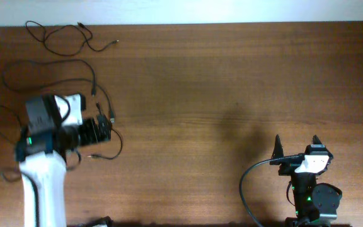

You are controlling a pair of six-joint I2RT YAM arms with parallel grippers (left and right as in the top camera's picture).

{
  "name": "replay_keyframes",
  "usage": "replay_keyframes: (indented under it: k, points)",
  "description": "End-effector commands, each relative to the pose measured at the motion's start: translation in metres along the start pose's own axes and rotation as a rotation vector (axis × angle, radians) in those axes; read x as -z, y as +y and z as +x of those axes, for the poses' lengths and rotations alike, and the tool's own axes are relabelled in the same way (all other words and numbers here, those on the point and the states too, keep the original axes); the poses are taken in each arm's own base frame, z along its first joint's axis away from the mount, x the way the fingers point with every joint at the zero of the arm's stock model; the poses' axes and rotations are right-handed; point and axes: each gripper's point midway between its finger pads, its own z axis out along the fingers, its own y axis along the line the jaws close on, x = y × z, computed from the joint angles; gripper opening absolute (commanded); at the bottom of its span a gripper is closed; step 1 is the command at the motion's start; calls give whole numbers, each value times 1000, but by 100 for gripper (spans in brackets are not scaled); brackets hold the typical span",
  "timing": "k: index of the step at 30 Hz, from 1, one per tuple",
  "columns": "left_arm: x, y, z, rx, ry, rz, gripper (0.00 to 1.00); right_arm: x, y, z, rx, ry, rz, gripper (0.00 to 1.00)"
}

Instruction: Untangle cables

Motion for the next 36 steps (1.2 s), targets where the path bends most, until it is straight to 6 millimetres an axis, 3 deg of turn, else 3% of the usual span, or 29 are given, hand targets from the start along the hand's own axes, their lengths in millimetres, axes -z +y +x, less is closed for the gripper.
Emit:
replay_keyframes:
  k: [1, 4, 8, 11, 20, 25, 29, 36]
  points:
    - [22, -10, 9, -85, -134, -1, 99, 0, 1, 2, -7, 0, 0, 99]
    - [53, -22, 4, -130, -267, 2, 99, 0, 1, 2, -7, 0, -1, 98]
    - [77, -53, 3, -229, -362, 124, 99, 0, 1, 2, -7, 0, -1, 99]
    - [86, -87, 12, -426, -408, 262, 99, 0, 1, 1, -7, 0, -1, 98]
    - [94, -128, 21, -687, -716, 342, 99, 0, 1, 2, -7, 0, -1, 99]
    - [75, -126, 24, -708, -843, 339, 99, 0, 1, 2, -7, 0, -1, 98]
    - [65, -108, 16, -591, -954, 266, 99, 0, 1, 2, -7, 0, -1, 99]
    - [51, -78, 23, -451, -1053, 149, 99, 0, 1, 2, -7, 0, -1, 98]
